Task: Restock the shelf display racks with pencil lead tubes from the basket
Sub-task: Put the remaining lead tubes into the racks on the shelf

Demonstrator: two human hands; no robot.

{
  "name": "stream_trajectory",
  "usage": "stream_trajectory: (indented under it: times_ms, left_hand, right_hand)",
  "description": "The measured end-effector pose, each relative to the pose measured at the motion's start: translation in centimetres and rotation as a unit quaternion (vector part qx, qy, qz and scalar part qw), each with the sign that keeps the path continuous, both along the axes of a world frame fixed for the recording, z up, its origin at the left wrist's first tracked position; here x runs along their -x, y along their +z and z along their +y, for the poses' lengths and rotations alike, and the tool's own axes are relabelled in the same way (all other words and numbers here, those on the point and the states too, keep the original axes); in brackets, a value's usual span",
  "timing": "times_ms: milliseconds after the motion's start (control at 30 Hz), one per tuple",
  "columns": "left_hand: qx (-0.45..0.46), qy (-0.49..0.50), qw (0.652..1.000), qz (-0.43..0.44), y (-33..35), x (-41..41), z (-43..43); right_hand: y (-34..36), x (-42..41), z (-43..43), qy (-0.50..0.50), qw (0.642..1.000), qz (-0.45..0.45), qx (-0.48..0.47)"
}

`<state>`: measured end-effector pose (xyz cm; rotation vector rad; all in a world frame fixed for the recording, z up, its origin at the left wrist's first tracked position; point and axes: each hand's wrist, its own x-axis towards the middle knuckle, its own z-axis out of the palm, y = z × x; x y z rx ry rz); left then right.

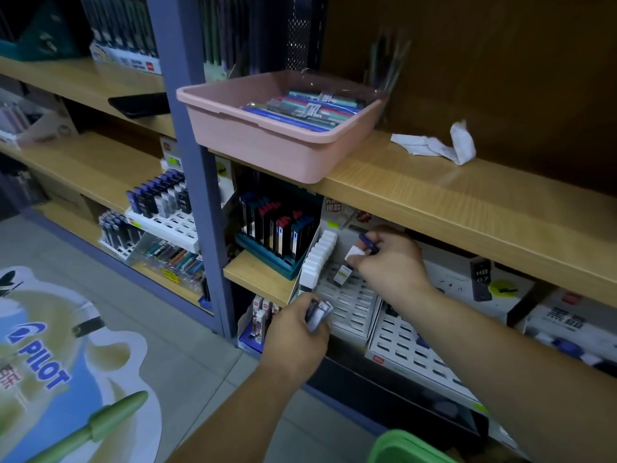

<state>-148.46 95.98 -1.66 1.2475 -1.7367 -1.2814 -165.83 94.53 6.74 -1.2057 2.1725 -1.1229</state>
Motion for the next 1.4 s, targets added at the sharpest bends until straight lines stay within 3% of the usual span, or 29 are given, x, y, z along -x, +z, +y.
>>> stream_trajectory:
  times_ms: [200, 1067, 1400]
  left_hand:
    - [0.04, 0.007, 0.999, -0.028, -0.3, -0.8, 0.2]
    - [0.046, -0.007, 0.999, -0.023, 0.2, -3.9, 2.4]
    - [0.04, -0.011, 0.999, -0.019, -0.3, -3.5, 2.2]
  right_hand:
    - [0.4, 0.5, 1.3, -0.003, 0.999, -0.05, 0.012]
    - [-0.8, -2.0, 2.4, 0.033, 0.992, 0.116, 0.026]
    - [-0.6, -1.8, 2.9, -0.01, 0.985, 0.164, 0.045]
